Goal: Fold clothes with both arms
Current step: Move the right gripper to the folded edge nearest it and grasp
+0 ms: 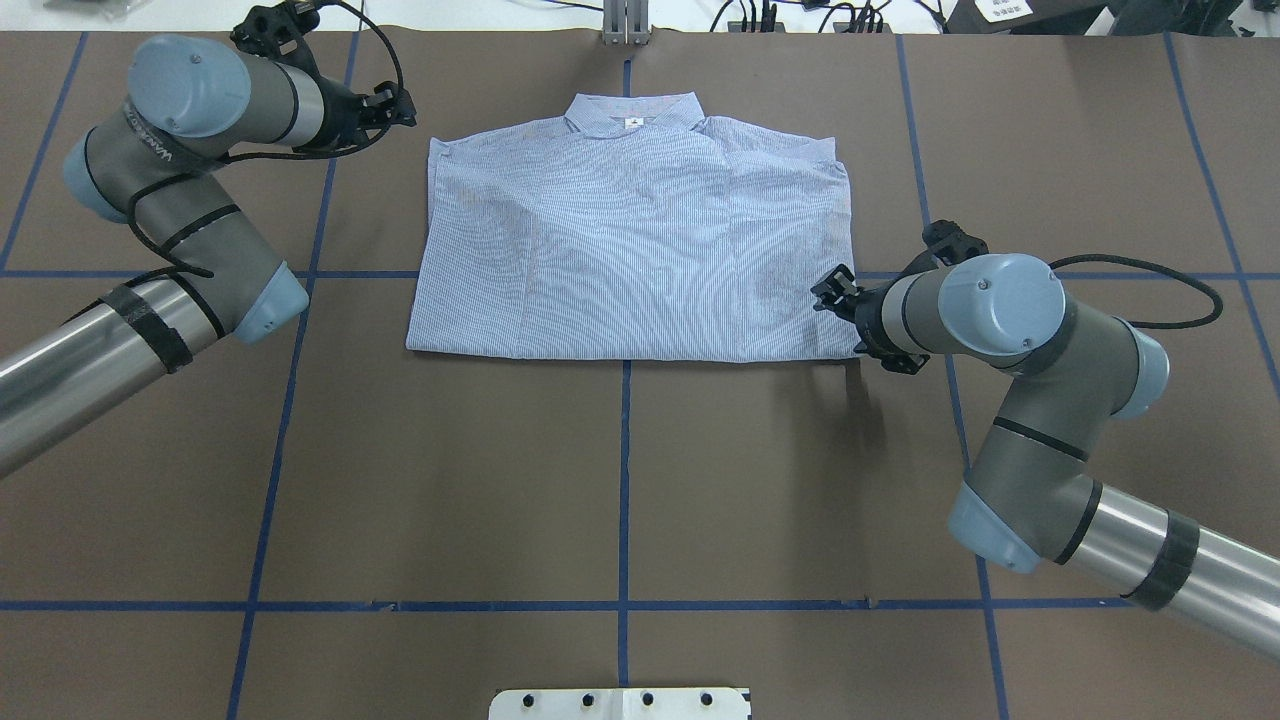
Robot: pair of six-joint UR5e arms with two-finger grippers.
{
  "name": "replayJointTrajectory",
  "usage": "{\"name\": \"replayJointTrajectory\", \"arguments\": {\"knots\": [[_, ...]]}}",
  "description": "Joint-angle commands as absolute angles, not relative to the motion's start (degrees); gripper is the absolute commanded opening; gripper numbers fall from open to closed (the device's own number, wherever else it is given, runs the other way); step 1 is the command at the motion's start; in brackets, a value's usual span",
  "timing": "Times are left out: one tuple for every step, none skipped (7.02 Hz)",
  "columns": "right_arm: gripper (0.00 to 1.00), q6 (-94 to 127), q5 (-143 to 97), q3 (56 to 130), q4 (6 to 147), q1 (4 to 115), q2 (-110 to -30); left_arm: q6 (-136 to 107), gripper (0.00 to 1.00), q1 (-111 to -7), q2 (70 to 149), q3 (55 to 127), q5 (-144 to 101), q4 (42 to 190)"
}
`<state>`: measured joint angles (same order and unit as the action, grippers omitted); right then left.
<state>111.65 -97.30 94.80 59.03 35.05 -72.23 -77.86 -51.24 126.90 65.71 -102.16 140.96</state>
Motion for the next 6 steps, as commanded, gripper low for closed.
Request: {"name": "replayJointTrajectory", "arguments": {"knots": [[0.76, 111.7, -96.8, 94.9, 59.0, 34.5, -72.9, -77.9, 0.71, -51.2, 126.9, 65.7, -102.1, 140.9], [0.76, 111.7, -96.9, 95.1, 59.0, 34.5, -73.3, -77.9, 0.72, -51.2, 126.9, 65.7, -102.1, 140.9], [0.76, 111.7, -96.8, 95.3, 59.0, 34.5, -73.5, -78.0, 0.72, -51.2, 126.9, 65.7, -102.1, 140.9], [0.76, 111.7, -96.9, 96.7, 59.0, 34.5, -75.5, -78.2, 0.72, -51.2, 126.8, 65.7, -102.1, 140.9], [0.76, 111.8, -96.6, 97.2, 59.0, 33.8, -76.4, -78.2, 0.72, -51.2, 126.8, 65.7, -102.1, 140.9], [0.75, 111.8, -94.3, 96.9, 59.0, 31.9, -76.0, -78.1, 0.72, -51.2, 126.8, 65.7, -102.1, 140.9]]}}
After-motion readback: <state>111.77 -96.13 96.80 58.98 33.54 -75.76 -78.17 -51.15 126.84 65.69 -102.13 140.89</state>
